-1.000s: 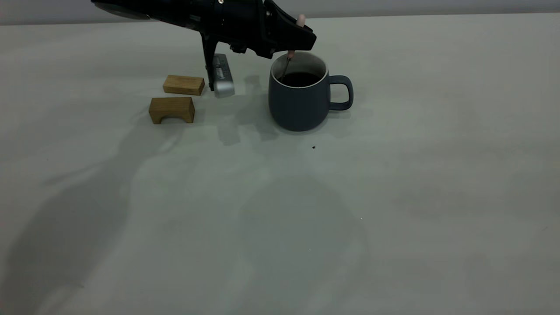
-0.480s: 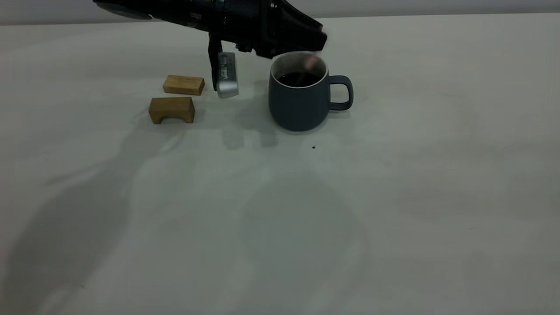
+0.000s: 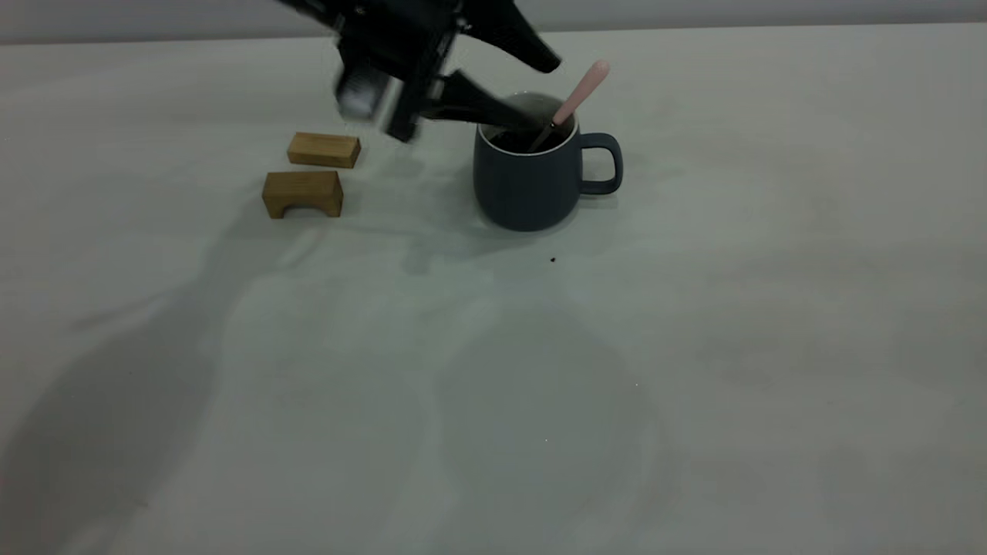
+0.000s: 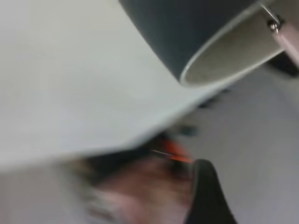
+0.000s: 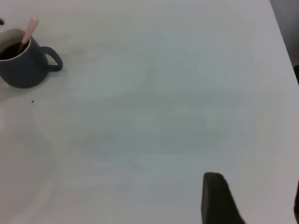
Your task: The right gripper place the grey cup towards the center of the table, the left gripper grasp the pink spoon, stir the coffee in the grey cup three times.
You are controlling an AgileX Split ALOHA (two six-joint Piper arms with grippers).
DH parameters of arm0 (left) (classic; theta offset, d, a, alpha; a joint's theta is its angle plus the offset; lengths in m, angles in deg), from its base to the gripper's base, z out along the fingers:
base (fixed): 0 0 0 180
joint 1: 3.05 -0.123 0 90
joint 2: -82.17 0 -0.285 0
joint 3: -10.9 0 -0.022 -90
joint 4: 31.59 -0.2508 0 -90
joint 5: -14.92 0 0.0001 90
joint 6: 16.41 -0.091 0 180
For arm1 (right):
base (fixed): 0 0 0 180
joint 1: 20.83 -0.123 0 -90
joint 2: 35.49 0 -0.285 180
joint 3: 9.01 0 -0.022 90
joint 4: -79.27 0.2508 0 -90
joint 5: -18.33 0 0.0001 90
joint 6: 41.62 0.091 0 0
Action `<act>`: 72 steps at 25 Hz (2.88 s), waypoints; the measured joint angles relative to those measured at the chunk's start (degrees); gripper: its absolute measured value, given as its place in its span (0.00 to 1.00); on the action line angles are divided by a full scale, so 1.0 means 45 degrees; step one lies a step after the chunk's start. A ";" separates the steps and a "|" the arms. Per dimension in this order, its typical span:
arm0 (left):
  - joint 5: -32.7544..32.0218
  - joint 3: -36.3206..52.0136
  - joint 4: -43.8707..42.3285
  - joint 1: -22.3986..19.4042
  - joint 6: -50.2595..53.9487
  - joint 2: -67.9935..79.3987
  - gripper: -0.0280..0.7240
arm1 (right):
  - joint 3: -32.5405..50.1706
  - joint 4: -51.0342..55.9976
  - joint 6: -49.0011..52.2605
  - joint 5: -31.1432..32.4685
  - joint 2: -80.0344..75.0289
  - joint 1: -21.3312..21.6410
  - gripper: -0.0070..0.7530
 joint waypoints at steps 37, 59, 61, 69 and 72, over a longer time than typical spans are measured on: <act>-0.2984 0.8484 -1.6441 0.0910 -0.3570 -2.1541 0.54 | 0.0000 0.0000 0.0000 0.0000 0.0000 0.0000 0.57; -0.2513 1.6116 -1.5372 -0.3362 -0.3568 -3.1773 0.54 | 0.0000 0.0000 0.0000 0.0000 0.0000 0.0000 0.57; -0.2513 1.6116 -1.5372 -0.3362 -0.3568 -3.1978 0.54 | 0.0000 0.0000 0.0000 0.0000 0.0000 0.0000 0.57; -0.2513 1.6116 -1.5385 -0.3362 -0.3585 -3.1978 0.54 | 0.0000 0.0000 0.0000 0.0000 0.0000 0.0000 0.57; -0.2513 1.6116 -1.5385 -0.3362 -0.3598 -3.1978 0.54 | 0.0000 0.0000 0.0000 0.0000 0.0000 0.0000 0.57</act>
